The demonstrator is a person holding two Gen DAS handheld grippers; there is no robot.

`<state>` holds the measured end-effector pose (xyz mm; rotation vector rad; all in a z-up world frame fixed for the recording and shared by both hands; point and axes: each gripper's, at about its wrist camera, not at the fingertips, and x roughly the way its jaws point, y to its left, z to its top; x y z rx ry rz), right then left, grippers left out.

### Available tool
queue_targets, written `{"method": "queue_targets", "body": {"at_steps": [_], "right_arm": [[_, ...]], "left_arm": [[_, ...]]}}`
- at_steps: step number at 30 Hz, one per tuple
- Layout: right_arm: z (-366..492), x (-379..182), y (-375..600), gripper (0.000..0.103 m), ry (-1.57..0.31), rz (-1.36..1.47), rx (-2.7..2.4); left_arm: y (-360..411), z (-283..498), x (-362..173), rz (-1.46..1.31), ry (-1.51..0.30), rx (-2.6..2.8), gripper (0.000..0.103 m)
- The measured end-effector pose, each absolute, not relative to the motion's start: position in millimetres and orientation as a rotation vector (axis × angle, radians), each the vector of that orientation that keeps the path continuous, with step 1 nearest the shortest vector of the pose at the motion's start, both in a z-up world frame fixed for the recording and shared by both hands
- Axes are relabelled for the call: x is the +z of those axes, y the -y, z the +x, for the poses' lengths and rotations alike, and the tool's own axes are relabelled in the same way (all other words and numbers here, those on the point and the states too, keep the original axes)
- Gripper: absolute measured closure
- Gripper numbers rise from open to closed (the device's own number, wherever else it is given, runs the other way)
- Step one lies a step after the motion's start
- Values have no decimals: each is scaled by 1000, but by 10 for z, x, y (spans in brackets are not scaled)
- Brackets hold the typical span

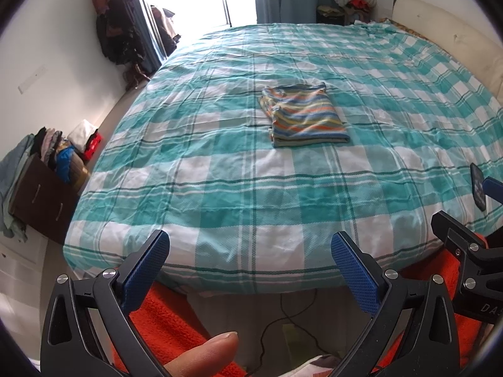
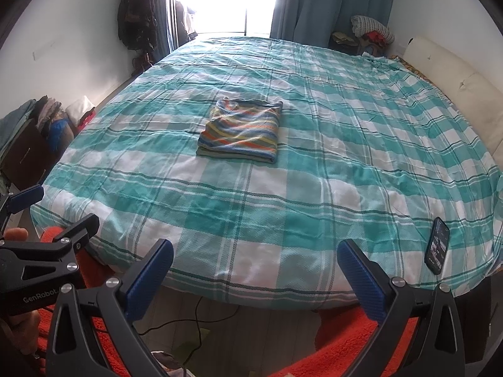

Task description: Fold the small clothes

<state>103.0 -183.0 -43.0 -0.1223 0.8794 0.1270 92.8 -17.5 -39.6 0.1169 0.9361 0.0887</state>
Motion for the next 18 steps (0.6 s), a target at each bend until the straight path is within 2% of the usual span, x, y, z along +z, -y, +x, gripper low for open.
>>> {"method": "queue_targets", "body": {"at_steps": [18], "right_arm": [[1035,-372,1802,0,-865,-133,122]], "left_arm": [[153,939,-336,120,-924,76,0]]}}
